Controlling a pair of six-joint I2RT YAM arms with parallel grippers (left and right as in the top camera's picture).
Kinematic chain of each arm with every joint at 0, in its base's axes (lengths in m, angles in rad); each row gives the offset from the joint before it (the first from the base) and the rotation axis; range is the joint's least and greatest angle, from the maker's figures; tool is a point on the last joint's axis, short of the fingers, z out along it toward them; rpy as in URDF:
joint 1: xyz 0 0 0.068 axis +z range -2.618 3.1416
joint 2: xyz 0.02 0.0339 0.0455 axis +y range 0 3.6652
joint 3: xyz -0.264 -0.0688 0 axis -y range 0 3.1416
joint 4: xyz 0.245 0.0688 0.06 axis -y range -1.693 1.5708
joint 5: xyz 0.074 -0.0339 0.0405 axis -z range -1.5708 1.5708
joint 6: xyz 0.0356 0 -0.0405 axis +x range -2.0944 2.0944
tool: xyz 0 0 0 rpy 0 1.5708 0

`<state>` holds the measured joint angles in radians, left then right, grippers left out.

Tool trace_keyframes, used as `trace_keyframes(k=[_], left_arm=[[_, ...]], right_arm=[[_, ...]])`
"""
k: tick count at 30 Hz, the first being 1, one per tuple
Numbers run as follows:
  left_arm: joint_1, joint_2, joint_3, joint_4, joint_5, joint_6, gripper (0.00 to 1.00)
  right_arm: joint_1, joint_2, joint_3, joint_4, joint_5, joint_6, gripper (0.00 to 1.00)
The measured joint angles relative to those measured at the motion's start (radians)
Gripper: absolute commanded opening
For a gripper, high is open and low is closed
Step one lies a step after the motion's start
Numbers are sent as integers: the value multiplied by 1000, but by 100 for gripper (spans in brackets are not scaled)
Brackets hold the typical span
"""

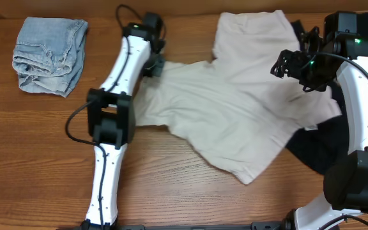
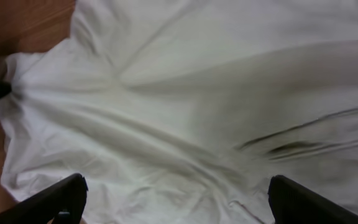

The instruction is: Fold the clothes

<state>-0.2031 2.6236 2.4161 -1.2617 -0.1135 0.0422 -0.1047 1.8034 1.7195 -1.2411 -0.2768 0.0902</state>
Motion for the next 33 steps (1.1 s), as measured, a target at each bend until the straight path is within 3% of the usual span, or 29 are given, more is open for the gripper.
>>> trace_keyframes(k=[8, 14, 16, 18, 20, 22, 26, 31, 33], left_arm=[[249, -23, 0, -211, -107, -50, 4], [367, -39, 0, -228, -98, -66, 4], [365, -44, 0, -214, -72, -62, 16], [353, -48, 0, -200, -51, -51, 45], [336, -51, 0, -184, -36, -50, 61], [316, -51, 0, -166, -26, -48, 68], [283, -51, 34, -175, 11, -43, 72], [259, -54, 267, -233, 111, -43, 77], [257, -65, 383, -250, 154, -43, 86]], right_arm=[[60, 2, -27, 27, -8, 13, 96], [136, 2, -27, 51, 30, 74, 96], [138, 4, -27, 32, 50, 97, 98], [134, 7, -41, 19, 90, 132, 99], [130, 7, -72, 27, 115, 154, 99], [119, 9, -124, 62, 136, 173, 99], [75, 31, -253, 199, 175, 182, 100], [38, 56, -344, 309, 252, 175, 100], [32, 59, -347, 340, 277, 174, 100]])
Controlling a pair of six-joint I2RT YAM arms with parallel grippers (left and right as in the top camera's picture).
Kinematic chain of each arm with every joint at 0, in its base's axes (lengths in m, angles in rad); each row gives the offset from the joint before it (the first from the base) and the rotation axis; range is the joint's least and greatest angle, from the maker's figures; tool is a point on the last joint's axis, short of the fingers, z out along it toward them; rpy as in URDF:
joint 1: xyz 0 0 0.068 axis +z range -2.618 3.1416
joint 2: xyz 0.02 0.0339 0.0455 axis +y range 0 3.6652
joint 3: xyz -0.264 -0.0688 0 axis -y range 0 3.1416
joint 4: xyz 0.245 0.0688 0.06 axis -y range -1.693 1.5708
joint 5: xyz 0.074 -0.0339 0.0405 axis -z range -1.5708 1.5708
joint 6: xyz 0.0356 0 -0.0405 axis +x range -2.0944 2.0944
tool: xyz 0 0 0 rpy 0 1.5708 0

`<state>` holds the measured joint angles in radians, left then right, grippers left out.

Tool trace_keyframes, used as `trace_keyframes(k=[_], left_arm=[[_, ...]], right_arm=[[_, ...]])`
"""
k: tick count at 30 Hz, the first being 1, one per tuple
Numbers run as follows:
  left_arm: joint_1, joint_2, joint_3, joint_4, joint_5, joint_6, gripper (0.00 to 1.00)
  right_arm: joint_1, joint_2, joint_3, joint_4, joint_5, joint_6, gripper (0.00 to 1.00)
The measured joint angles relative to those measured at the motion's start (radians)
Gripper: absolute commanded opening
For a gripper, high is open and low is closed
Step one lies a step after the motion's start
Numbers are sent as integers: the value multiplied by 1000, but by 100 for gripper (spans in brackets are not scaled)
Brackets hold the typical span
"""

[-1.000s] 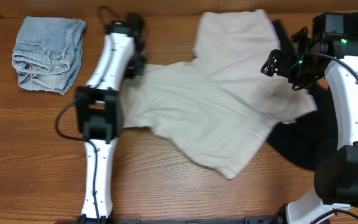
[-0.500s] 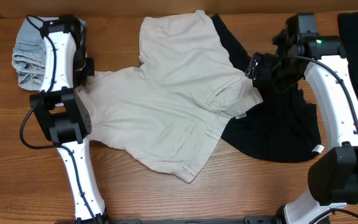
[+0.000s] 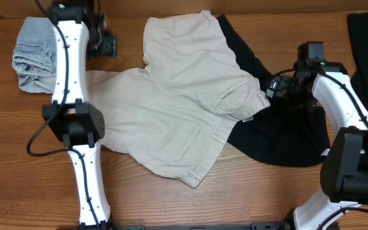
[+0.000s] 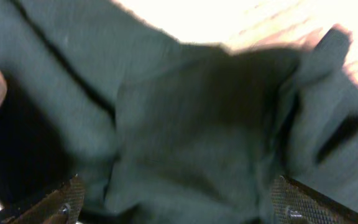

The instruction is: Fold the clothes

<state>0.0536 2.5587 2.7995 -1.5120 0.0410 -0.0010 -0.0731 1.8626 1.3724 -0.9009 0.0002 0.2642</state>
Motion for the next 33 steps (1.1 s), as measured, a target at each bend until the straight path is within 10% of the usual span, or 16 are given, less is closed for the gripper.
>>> trace_keyframes(k=[8, 14, 23, 33], left_arm=[[0, -200, 304, -16, 105, -9, 100], [0, -398, 337, -15, 124, -19, 100], [0, -419, 335, -31, 129, -20, 98], [0, -418, 335, -35, 131, -20, 97]], right_arm=[[-5, 50, 0, 30, 22, -6, 76], [-5, 133, -6, 61, 22, 5, 4], [-44, 145, 105, -38, 2, 38, 4], [-272, 138, 711, -369, -18, 46, 4]])
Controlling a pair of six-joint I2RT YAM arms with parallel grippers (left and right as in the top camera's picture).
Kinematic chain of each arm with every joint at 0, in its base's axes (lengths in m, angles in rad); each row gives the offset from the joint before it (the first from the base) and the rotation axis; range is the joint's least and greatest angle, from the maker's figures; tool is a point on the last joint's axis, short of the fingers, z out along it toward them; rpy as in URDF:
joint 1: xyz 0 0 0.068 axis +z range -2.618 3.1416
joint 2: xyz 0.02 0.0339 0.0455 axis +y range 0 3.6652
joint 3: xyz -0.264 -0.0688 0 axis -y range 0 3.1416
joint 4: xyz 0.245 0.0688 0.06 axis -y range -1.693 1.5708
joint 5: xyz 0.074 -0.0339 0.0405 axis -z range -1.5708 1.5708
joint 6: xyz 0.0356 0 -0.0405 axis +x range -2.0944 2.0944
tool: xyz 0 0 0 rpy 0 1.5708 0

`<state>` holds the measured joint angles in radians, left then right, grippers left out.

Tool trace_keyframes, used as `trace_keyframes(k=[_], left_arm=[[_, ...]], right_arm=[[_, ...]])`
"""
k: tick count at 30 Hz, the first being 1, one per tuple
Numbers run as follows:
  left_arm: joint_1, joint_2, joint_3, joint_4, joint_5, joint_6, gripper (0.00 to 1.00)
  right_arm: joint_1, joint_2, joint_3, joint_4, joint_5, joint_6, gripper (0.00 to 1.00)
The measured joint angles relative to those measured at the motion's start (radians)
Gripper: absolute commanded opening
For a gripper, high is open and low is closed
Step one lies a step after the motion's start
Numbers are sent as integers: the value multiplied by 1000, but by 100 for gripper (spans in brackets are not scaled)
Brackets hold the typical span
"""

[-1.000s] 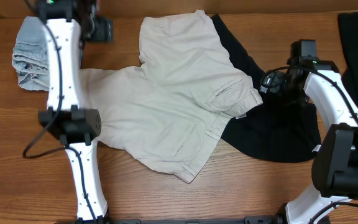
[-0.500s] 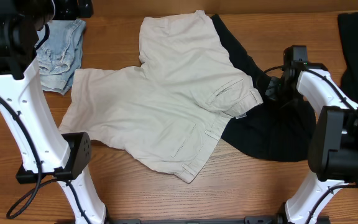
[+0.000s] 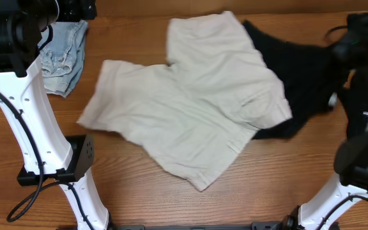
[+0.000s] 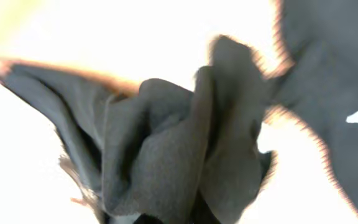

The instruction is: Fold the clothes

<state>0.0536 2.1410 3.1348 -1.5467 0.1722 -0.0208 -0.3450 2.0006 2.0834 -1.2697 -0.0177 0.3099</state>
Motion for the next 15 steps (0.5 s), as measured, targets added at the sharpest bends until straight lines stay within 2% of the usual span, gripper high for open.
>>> trace_keyframes(k=[3, 15], left_arm=[[0, 0, 0, -1, 0, 0, 97], [-18, 0, 0, -10, 0, 0, 96]], right_arm=[[-93, -13, 63, -4, 5, 0, 4], [-390, 64, 67, 13, -7, 64, 4]])
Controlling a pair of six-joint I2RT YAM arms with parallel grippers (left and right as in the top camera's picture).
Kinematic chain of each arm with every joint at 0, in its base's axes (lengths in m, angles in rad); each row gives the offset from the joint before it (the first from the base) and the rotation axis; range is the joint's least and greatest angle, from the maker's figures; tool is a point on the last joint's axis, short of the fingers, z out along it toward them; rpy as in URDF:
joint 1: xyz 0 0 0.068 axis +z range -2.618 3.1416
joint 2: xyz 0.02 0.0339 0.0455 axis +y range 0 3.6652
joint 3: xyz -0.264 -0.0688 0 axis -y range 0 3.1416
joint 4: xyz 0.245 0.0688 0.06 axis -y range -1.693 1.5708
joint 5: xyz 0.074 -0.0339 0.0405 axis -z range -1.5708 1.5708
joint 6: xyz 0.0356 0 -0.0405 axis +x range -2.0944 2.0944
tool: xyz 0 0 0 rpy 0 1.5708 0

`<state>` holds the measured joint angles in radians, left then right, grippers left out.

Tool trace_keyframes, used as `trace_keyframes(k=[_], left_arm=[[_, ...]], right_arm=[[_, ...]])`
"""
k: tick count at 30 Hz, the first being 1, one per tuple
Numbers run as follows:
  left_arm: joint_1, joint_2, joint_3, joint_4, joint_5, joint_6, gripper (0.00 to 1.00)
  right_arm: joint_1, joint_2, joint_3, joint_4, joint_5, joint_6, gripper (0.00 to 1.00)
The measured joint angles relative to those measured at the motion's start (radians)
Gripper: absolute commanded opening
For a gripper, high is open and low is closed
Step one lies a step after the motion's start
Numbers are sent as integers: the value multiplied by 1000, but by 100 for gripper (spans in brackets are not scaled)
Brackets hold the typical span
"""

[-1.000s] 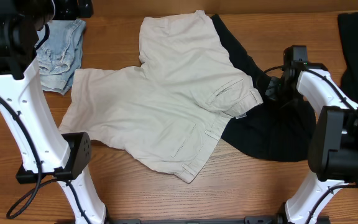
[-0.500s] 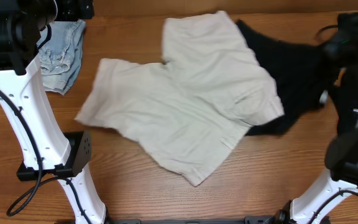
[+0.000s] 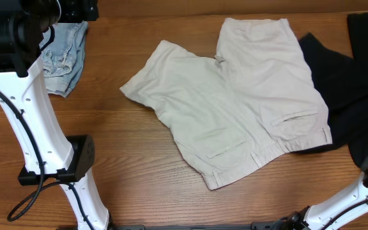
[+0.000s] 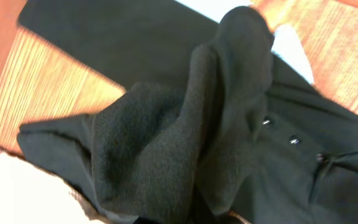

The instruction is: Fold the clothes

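Beige shorts lie spread flat across the middle and right of the wooden table, back pockets up. A black garment lies at the right, partly under the shorts and running off the edge. In the right wrist view the black garment hangs bunched from my right gripper, which is shut on it; cloth hides the fingers. A corner of the shorts shows below. My left arm stands raised at the left, its dark wrist end at the top edge, jaws not discernible.
A folded pile of light blue denim sits at the back left, partly behind the left arm. The right arm's base link shows at the lower right corner. Bare wood lies in front of the shorts.
The shorts have shifted to the right and turned, and the black garment has moved further right, off the frame's edge. The right arm has left the overhead view. My left arm has not moved.
First the left gripper was at the shorts' left edge and the right gripper hung open over them. Then the shorts lay further left, uncovering the black garment under the open right gripper. Later the left arm stood raised and the right gripper held bunched black cloth, as now.
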<state>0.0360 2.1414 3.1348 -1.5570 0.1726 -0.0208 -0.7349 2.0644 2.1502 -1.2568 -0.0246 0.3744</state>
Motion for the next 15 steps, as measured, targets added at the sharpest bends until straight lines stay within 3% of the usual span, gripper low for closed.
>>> trace_keyframes(k=[11, 12, 14, 15], left_arm=[[-106, 15, -5, 53, -1, 2, 96], [-114, 19, -6, 57, -2, 3, 96], [-122, 27, -8, 62, -4, 5, 96], [-128, 31, -10, 62, -4, 5, 96]], right_arm=[[-142, 4, 148, -92, -55, 18, 4], [-152, 4, 168, -100, -56, 18, 10], [-169, 3, 197, -114, -56, 25, 77], [-175, 3, 204, -124, -55, 19, 100]])
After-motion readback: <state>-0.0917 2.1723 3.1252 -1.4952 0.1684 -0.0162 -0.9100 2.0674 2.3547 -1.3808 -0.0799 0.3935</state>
